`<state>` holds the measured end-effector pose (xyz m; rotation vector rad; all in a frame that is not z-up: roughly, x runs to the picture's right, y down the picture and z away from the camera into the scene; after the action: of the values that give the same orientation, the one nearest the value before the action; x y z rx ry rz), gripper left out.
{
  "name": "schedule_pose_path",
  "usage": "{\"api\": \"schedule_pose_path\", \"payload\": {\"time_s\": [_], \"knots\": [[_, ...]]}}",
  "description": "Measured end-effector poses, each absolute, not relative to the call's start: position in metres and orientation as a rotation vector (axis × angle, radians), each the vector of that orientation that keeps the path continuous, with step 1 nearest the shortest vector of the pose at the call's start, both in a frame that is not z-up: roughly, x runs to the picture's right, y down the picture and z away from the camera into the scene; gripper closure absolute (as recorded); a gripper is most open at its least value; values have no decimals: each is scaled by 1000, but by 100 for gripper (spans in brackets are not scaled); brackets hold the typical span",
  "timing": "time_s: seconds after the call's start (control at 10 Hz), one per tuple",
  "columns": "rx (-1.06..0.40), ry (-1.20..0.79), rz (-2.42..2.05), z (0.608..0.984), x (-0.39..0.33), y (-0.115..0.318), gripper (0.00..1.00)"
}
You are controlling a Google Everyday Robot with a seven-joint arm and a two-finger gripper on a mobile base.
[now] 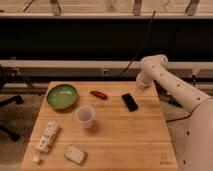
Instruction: Push the eraser across the table
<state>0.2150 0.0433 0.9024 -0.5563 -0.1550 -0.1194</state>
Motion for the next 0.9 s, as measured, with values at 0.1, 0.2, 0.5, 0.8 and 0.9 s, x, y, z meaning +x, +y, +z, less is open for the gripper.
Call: {"api": "schedule_pose_path", "payload": {"time_s": [0.1,0.2,0.5,0.8,0.9], "knots": [[-558,-153,-116,920,217,54,98],[-561,-151,-113,935,219,64,98],[-564,-151,-101,958,223,75,98],[-560,-153,-93,965,225,75,98],[-559,-155,-91,966,225,75,98]]}}
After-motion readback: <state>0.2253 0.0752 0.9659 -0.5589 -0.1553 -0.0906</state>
